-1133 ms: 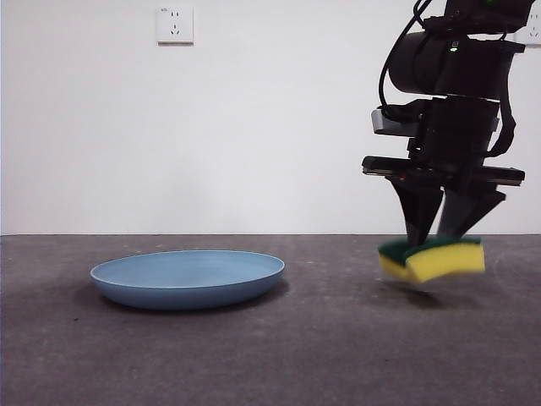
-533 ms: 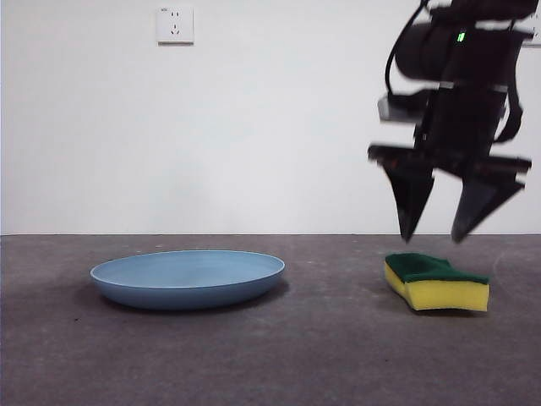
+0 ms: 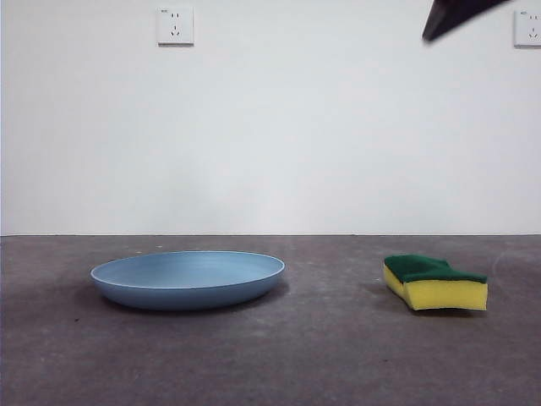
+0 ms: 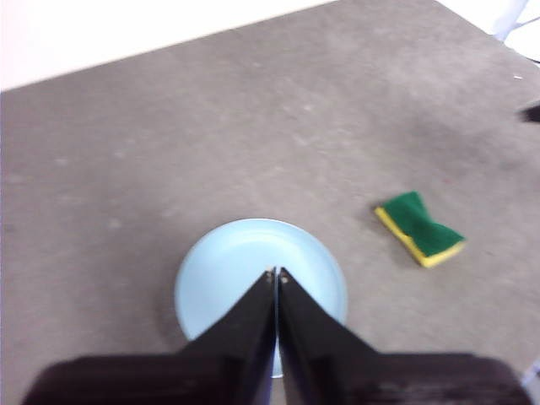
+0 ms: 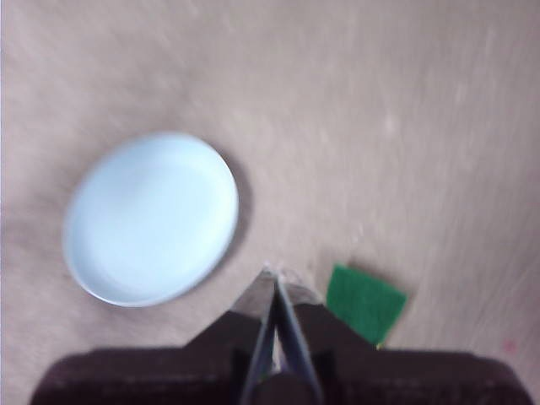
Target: Pick up the plate,pick up the cloth,clean the plate with the cloth
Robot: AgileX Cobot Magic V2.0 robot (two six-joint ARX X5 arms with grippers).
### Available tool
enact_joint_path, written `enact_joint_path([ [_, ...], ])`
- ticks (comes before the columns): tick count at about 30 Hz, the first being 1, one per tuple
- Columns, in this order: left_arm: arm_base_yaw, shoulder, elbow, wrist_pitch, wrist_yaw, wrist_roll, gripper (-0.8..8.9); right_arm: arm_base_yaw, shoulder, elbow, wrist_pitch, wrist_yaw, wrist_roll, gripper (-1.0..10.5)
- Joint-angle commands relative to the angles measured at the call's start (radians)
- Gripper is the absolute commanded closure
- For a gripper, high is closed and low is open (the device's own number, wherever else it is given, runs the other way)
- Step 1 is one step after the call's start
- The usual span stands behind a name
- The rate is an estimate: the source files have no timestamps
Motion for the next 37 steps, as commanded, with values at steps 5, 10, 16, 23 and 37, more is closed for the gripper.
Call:
enact_joint_path([
  [5,-0.004,-0.175,-0.159,0.163,-0.053,0.015,8.21,0.077,-0.21,-0.116,0.113,0.134,-0.023,9.6],
  [10,-0.004,-0.38,-0.438,0.319,-0.078,-0.006,8.21,0.136,-0.396,-0.319,0.204,0.217,-0.02,9.6],
  [16,-0.004,-0.545,-0.679,0.424,-0.077,-0.024,8.21,0.164,-0.513,-0.457,0.229,0.26,-0.018,9.6],
  [23,-0.003,-0.543,-0.685,0.351,-0.077,-0.072,8.17,0.162,-0.513,-0.457,0.227,0.26,-0.008,9.5],
  [37,-0.004,-0.473,-0.687,0.341,-0.082,-0.032,8.17,0.162,-0.512,-0.457,0.227,0.26,-0.008,9.5],
])
